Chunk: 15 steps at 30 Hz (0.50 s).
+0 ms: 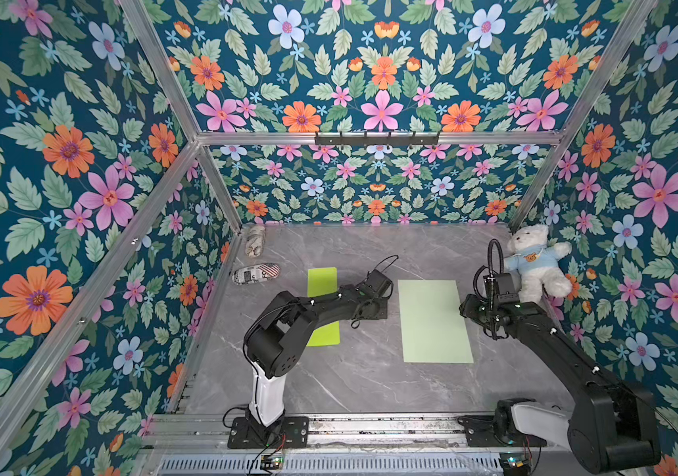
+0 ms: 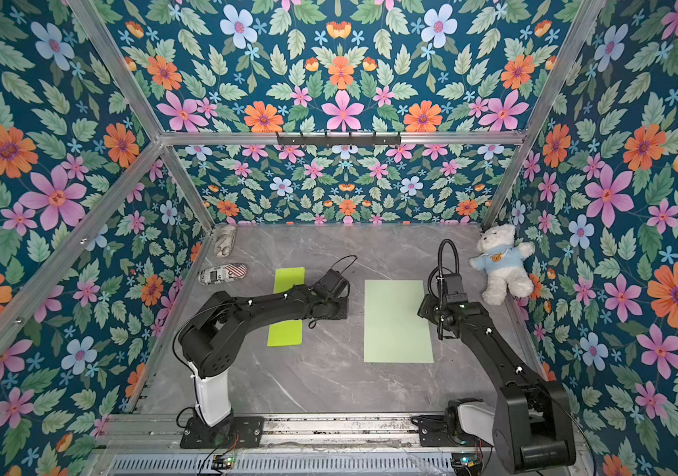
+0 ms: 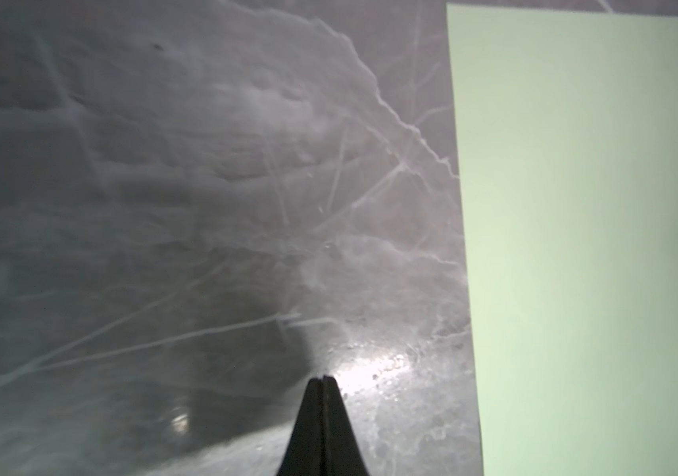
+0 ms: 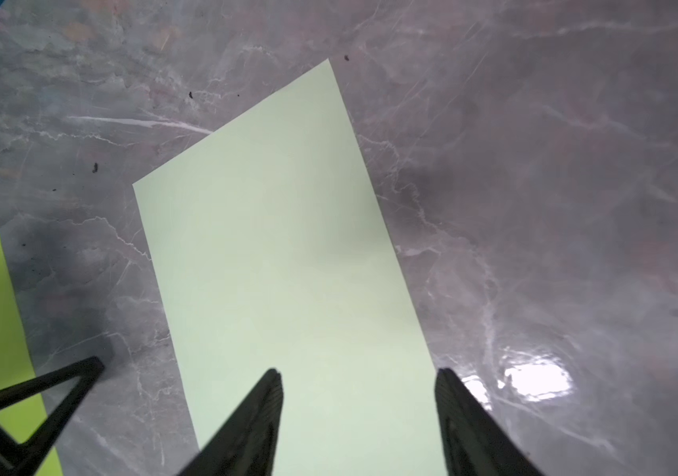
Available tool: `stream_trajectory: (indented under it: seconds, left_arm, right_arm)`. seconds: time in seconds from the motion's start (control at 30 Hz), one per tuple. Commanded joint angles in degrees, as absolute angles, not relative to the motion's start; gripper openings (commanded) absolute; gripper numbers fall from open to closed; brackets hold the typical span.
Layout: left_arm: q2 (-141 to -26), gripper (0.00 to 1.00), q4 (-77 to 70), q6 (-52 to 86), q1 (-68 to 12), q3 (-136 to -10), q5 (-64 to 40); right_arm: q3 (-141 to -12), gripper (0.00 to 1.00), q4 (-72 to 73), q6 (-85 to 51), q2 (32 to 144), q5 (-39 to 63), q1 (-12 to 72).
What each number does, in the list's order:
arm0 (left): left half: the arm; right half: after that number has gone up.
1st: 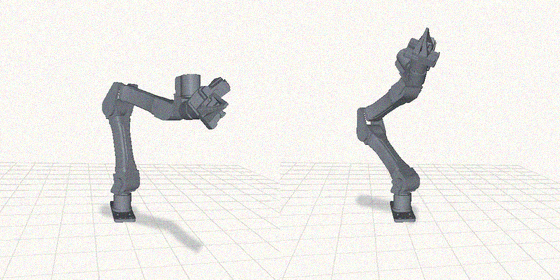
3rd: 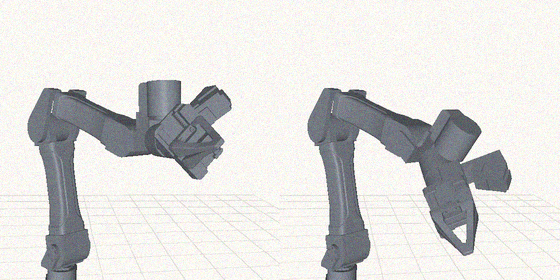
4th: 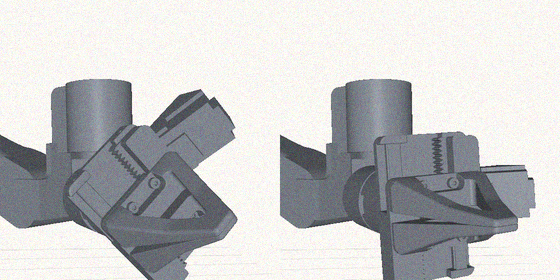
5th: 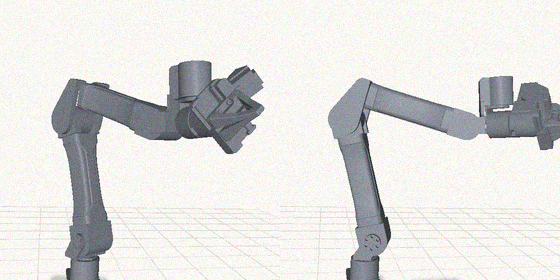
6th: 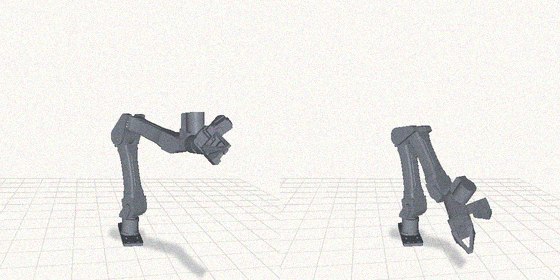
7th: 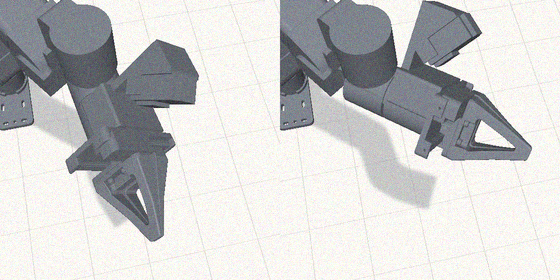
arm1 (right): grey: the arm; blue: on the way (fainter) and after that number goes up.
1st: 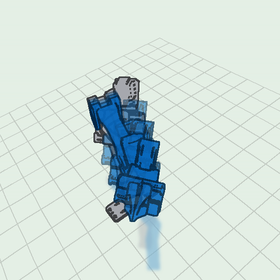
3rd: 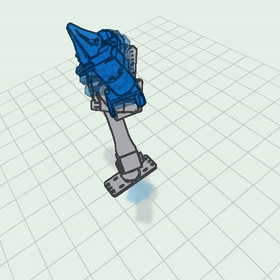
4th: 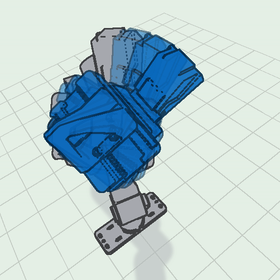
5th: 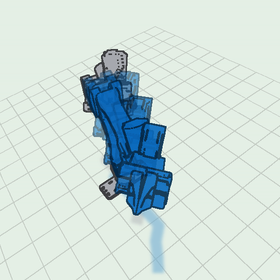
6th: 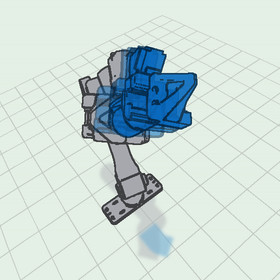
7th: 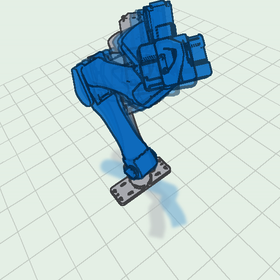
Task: Fold the rectangular paper in half along the long edge
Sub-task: Pick up the paper from the center of the board.
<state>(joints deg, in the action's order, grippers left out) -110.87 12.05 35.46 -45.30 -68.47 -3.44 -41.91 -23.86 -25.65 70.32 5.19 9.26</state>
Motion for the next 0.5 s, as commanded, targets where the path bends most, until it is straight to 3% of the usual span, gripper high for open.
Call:
stream_trajectory:
  seconds: [0.0, 0.47]
  left_arm:
    - [-111.82, 0.00, 4.01, 34.69, -45.09, -66.97, -9.52]
    - [-115.04, 0.00, -5.63, 37.31, -44.30, -63.76, -18.65]
  right_arm:
    - [-40.50, 0.51, -18.90, -26.44, 71.72, 8.74, 8.98]
    - [-36.35, 0.56, -13.44, -27.33, 77.46, 2.56, 6.64]
